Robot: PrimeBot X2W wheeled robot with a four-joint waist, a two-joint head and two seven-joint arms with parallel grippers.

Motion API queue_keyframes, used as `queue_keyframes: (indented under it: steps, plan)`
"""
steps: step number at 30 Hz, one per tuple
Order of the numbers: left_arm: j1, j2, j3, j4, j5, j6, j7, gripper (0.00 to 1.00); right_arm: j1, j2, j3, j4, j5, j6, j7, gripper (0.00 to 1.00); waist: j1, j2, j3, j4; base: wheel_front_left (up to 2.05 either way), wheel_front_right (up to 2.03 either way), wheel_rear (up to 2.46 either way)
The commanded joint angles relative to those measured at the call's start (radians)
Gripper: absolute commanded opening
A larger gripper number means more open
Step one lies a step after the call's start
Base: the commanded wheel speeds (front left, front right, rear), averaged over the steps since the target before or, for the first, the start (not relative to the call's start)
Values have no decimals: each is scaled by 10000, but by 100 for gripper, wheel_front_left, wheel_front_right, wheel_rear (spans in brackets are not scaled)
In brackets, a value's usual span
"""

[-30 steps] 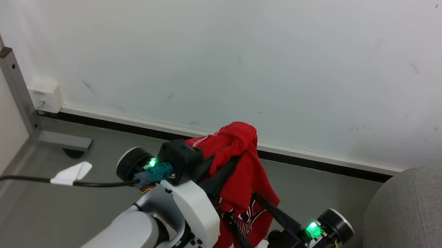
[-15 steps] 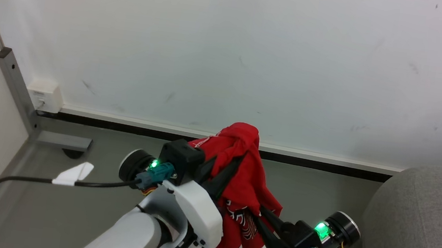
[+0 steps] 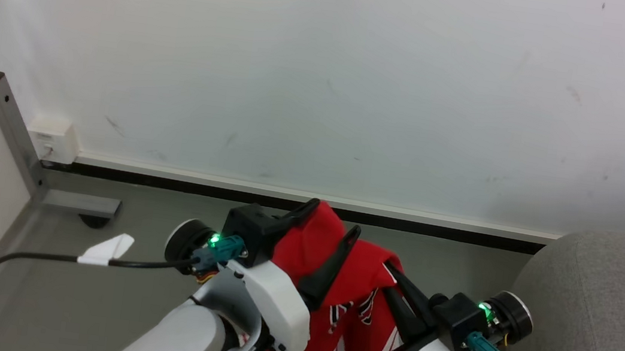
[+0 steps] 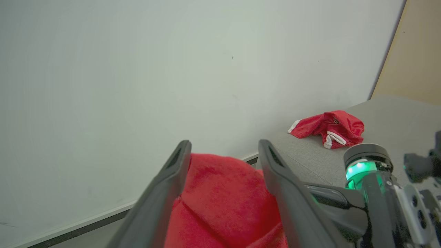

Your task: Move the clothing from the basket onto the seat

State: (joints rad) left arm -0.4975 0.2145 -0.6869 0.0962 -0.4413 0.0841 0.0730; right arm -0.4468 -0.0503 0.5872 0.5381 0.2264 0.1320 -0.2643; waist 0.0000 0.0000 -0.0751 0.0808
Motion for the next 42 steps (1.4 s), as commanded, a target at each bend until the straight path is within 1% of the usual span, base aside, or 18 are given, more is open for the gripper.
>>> queue_keyframes:
  steps: [1, 8, 14, 15, 16, 18, 27, 32, 42]
  plan:
    - [117, 74, -5, 61, -59, -15, -15, 100, -18, -2, -214, -78, 5, -26, 0, 0, 0, 0, 12, -24, 0, 0, 0]
    - [137, 60, -33, 128, -97, 28, -105, 100, -96, -4, -1074, -196, -323, -26, -2, 0, 0, 0, 47, -127, 0, 0, 0]
    - [259, 101, -95, 155, -132, 42, -170, 100, -35, -18, -1966, -421, -735, -25, -2, 0, 0, 0, 91, -433, 0, 0, 0]
    - [259, 101, -95, 155, -132, 42, -170, 100, -35, -18, -1966, -421, -735, -25, -2, 0, 0, 0, 91, -433, 0, 0, 0]
    - [296, 99, -116, 153, -141, 23, -215, 100, -23, -70, -2257, -525, -841, -26, -2, 0, 0, 0, 118, -581, 0, 0, 0]
    - [336, 110, -141, 167, -149, 9, -298, 100, -44, -189, -2465, -661, -936, -26, 0, 0, 0, 0, 157, -739, 0, 0, 0]
    - [525, 91, -205, 234, -253, -23, -592, 100, -130, -685, -3189, -1205, -986, -26, -2, 0, 0, 0, 340, -1577, 0, 0, 0]
    - [602, 66, -266, 308, -270, 10, -690, 100, -57, -925, -3468, -1496, -964, -26, -2, 0, 0, 0, 439, -2065, 0, 0, 0]
    - [626, -18, -428, 438, -317, -65, -900, 100, 57, -1280, -3864, -1915, -942, -26, -1, 0, 0, 0, 661, -2990, 0, 0, 0]
